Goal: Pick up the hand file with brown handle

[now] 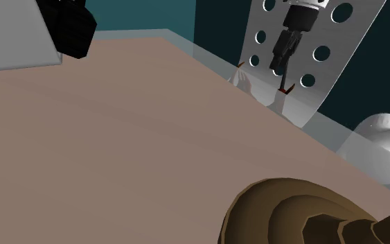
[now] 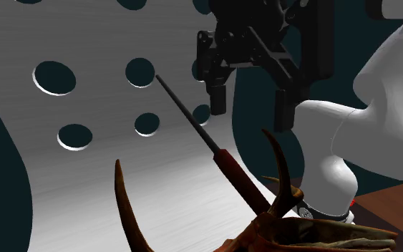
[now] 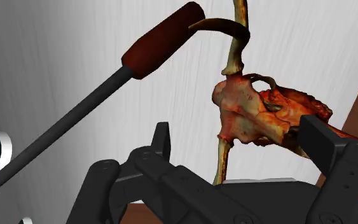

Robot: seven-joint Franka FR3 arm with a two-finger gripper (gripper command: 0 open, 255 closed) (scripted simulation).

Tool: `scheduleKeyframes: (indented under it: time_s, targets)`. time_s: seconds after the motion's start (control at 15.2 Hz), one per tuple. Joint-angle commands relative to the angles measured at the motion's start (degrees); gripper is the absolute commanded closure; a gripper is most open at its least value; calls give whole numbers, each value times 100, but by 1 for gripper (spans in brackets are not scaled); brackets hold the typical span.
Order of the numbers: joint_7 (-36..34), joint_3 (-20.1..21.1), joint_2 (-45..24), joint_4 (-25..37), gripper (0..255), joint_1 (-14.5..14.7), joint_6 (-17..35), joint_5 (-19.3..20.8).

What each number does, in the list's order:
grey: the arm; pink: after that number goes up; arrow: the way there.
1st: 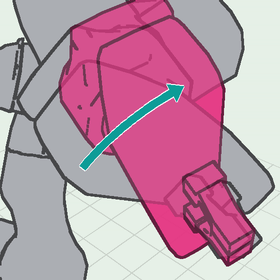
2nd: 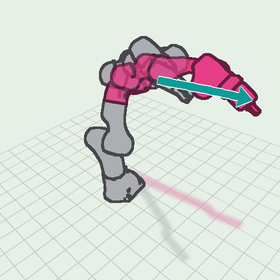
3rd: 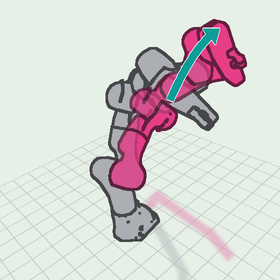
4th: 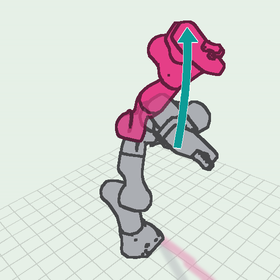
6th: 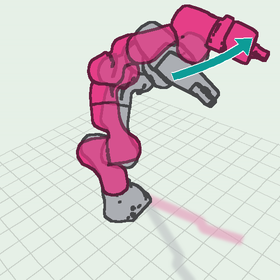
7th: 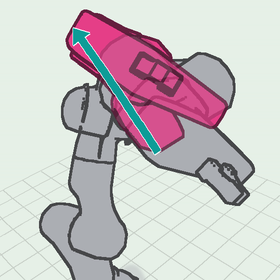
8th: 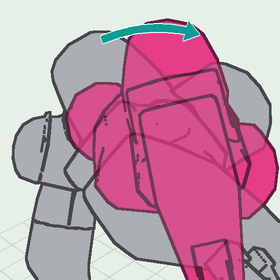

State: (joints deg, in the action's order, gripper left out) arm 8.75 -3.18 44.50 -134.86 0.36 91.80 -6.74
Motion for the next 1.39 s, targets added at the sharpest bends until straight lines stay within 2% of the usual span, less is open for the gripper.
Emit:
scheduleKeyframes:
  time_s: [0.0, 0.26, 0.4, 0.46, 1.06, 1.12, 1.32]
  targets:
    - [0, 0, 0, 0, 0, 0, 0, 0]
    - [-2802, 1316, 1423, -1526, 0, -1340, 1464, 512]
    - [-4274, 2125, 2086, -2110, 0, -1996, 1861, 676]
    - [-4717, 2404, 2286, -2260, 0, -2204, 1930, 692]
    - [-4862, 2584, 2379, -2857, 0, -2088, 2401, 560]
    - [-4855, 2575, 2388, -2850, 255, -2088, 2386, 564]
    - [-4855, 2575, 2382, -2847, 255, -2091, 2389, 565]
